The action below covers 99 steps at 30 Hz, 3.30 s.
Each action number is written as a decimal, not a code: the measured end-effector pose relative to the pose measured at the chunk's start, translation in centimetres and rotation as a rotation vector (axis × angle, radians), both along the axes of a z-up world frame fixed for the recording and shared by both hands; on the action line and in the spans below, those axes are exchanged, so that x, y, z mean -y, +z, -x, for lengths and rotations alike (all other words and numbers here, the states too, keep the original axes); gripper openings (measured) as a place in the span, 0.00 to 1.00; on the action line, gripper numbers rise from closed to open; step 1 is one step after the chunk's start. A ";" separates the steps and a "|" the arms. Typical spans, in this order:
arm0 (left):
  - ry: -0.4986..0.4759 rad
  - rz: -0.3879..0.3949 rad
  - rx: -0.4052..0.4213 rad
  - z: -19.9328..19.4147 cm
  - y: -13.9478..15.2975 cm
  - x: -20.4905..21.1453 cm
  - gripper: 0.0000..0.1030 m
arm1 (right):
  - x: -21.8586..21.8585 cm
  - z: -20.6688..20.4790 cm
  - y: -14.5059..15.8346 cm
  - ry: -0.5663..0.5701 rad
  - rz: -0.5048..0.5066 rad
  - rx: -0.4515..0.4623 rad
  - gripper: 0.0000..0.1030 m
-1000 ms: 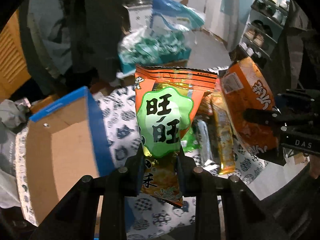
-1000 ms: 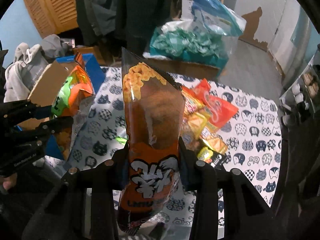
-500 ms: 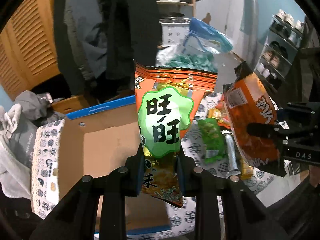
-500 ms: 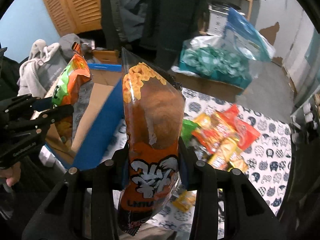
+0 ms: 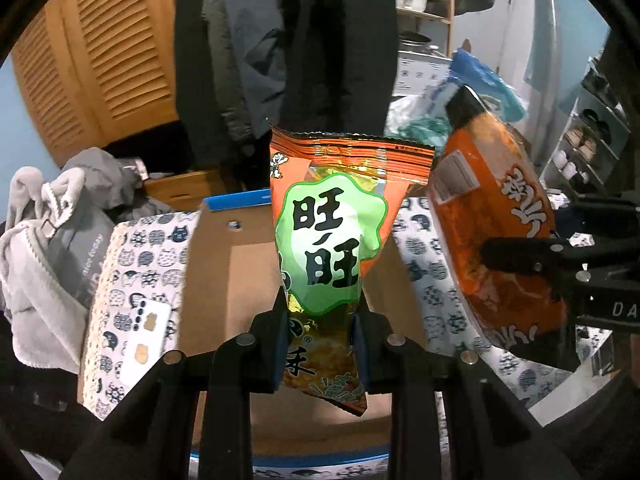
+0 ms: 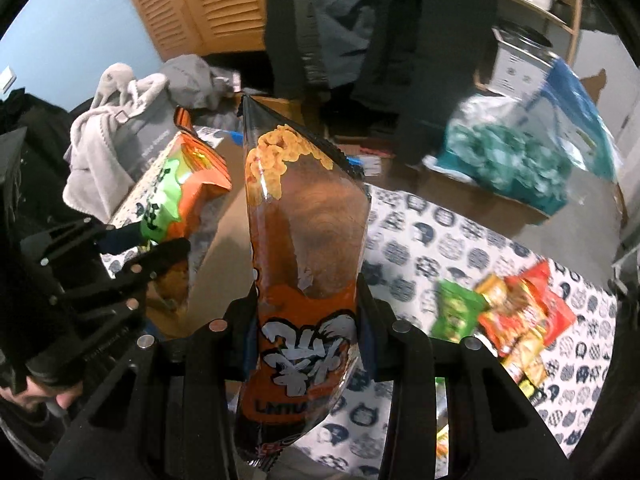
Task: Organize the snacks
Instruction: 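Lift both bags and carry them over the cardboard box, then lower both bags into the box and open both tools, then move both tools back over the snack pile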
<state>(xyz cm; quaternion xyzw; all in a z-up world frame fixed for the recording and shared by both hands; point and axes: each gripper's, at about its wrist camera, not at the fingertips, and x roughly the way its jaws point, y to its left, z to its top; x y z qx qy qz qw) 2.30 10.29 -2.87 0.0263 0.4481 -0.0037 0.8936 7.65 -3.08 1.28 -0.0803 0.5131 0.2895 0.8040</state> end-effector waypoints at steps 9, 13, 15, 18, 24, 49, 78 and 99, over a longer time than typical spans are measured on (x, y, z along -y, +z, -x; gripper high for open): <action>0.077 0.040 -0.052 0.3 -2.5 -4.3 0.27 | -4.9 0.2 -1.9 0.061 0.023 -0.046 0.37; 0.116 0.046 -0.093 0.1 -3.9 -5.5 0.27 | -6.0 -0.1 -2.8 0.066 0.025 -0.079 0.37; 0.129 0.058 -0.117 0.1 -4.4 -6.0 0.27 | -6.1 -0.3 -2.9 0.057 0.025 -0.086 0.37; 0.148 0.068 -0.126 0.2 -4.6 -6.4 0.32 | -6.2 -0.4 -3.1 0.051 0.031 -0.093 0.38; 0.167 0.037 -0.075 0.3 -3.6 -6.3 0.68 | -5.5 -0.6 -3.4 0.026 0.038 -0.100 0.56; 0.022 0.036 -0.053 -1.2 -2.0 1.5 0.78 | 5.8 -0.2 -5.0 -0.130 0.133 -0.088 0.73; -0.216 0.020 -0.185 -3.5 -5.1 17.9 0.78 | 26.7 1.7 -11.2 -0.495 0.217 -0.222 0.73; -0.287 -0.083 -0.302 -5.7 -11.7 24.5 0.78 | 34.1 2.0 -18.5 -0.704 0.292 -0.385 0.82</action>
